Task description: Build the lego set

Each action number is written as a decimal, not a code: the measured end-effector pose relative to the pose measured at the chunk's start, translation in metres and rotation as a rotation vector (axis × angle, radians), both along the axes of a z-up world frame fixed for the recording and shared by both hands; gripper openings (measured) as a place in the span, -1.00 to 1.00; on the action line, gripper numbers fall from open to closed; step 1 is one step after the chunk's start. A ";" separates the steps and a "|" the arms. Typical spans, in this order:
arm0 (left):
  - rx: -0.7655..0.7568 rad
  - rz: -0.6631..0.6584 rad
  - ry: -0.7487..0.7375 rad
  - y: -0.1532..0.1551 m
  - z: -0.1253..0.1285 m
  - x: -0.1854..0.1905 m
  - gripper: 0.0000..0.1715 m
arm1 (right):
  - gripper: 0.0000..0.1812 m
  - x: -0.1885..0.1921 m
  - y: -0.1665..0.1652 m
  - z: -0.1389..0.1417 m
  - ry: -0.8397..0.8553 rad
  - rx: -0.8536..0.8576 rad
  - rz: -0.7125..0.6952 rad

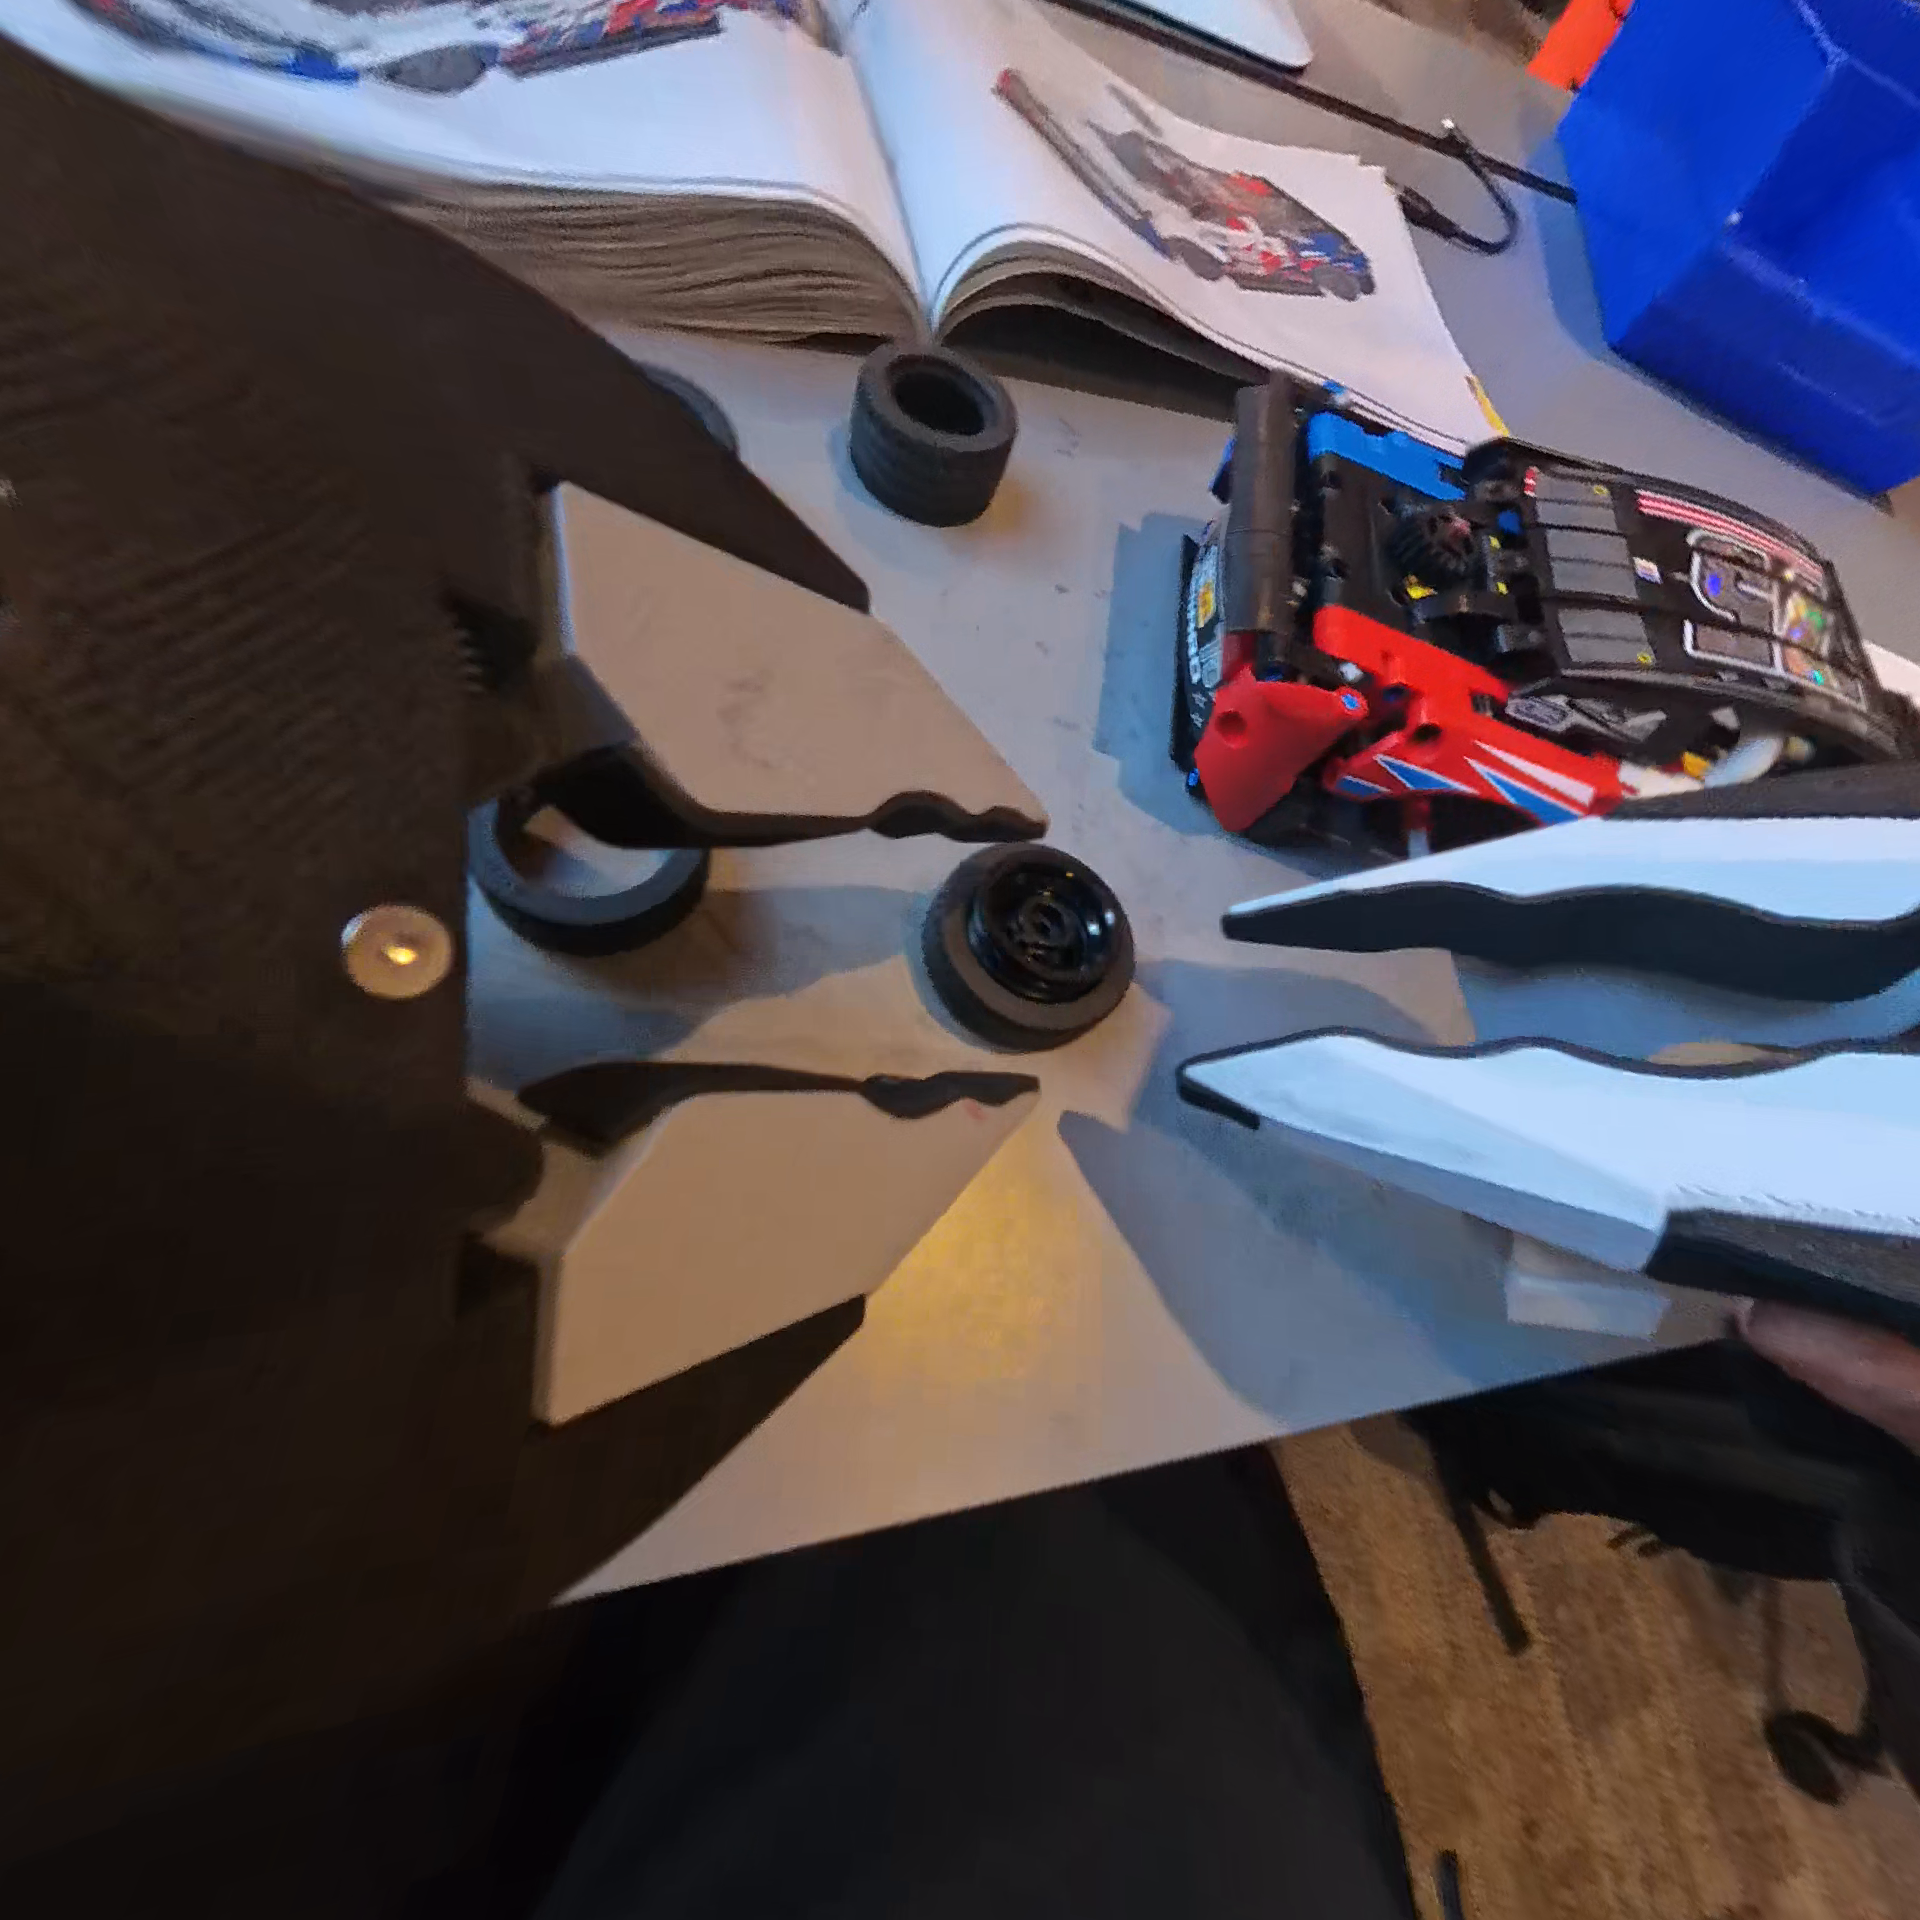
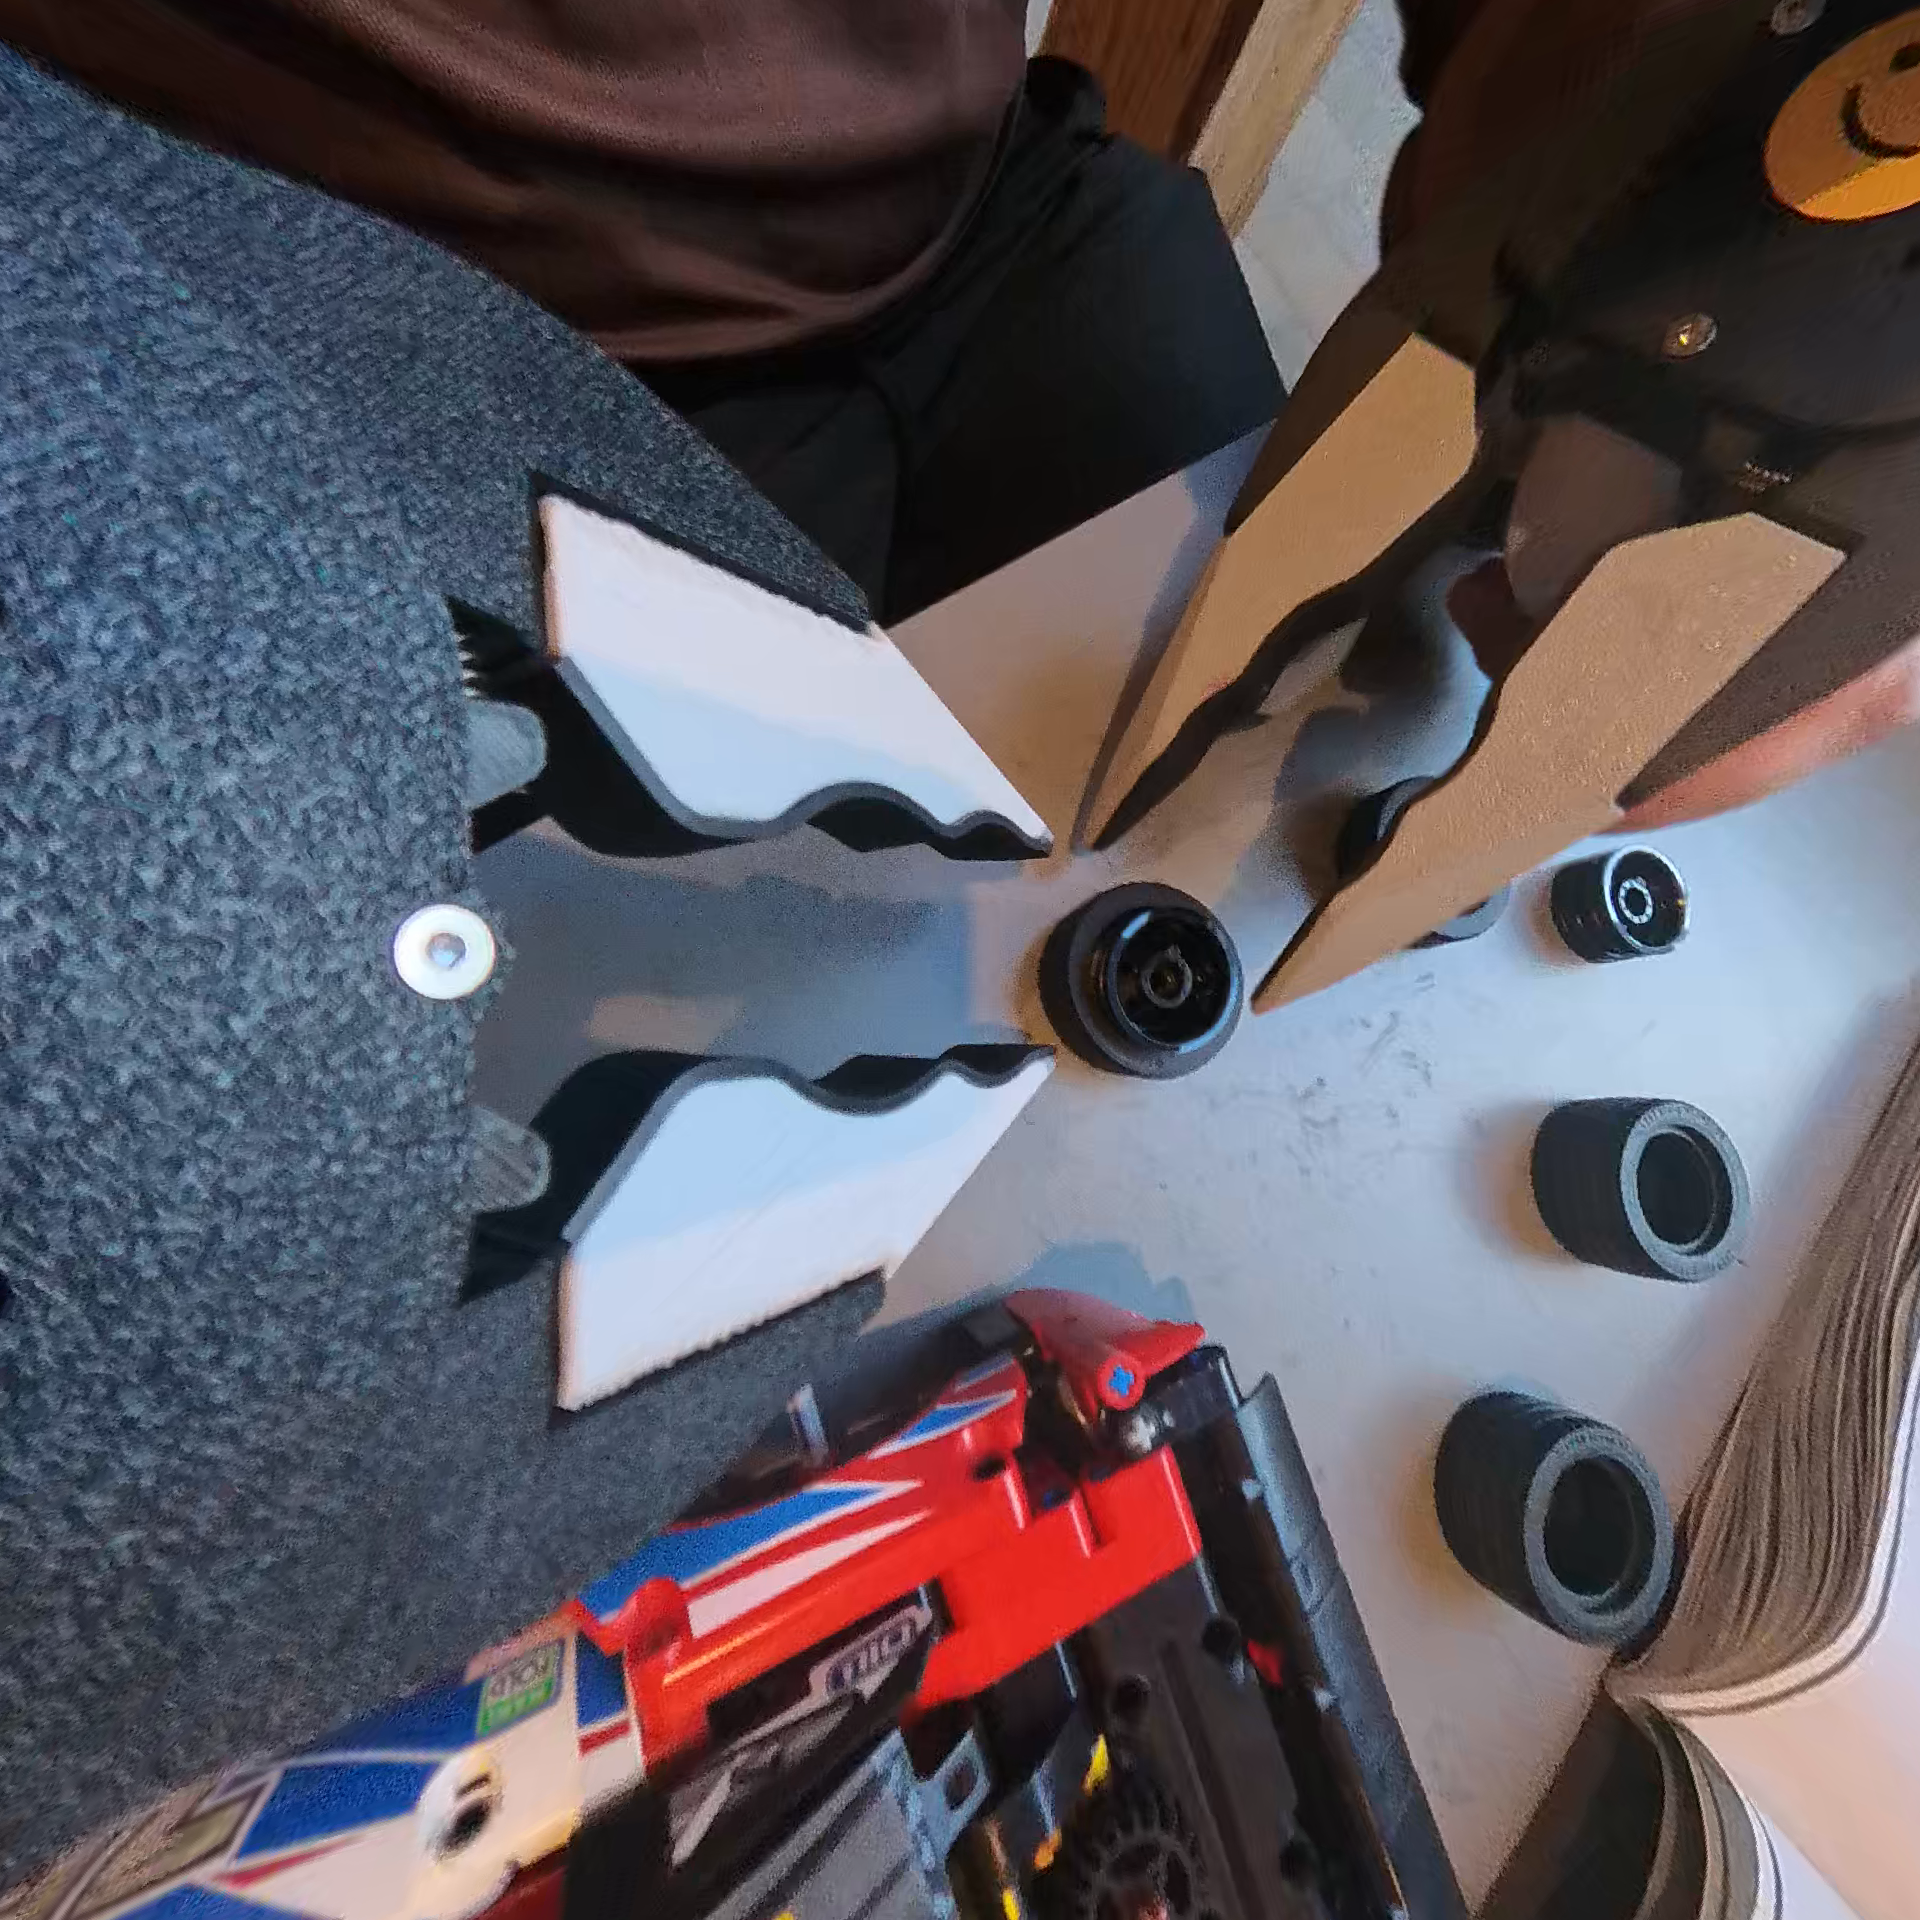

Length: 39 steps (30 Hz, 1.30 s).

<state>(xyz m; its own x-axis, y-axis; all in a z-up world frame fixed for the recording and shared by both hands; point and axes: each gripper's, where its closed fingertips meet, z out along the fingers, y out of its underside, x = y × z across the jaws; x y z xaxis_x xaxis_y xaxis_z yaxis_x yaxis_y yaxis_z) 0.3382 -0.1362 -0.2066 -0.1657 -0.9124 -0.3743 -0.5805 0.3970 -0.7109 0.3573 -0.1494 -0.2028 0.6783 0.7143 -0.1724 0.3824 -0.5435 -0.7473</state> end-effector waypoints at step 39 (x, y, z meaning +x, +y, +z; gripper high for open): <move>-0.592 0.142 -0.634 -0.072 0.108 -0.073 -1.00 | -0.46 -0.072 -0.062 0.041 0.366 0.167 0.020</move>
<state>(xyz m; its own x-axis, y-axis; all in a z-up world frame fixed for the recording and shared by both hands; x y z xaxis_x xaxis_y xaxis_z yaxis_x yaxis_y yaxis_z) 0.2648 -0.2081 -0.0982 0.0428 -0.9819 0.1843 -0.0225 -0.1854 -0.9824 0.2856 -0.2116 -0.1620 0.5795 0.7653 -0.2803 0.0843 -0.3983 -0.9134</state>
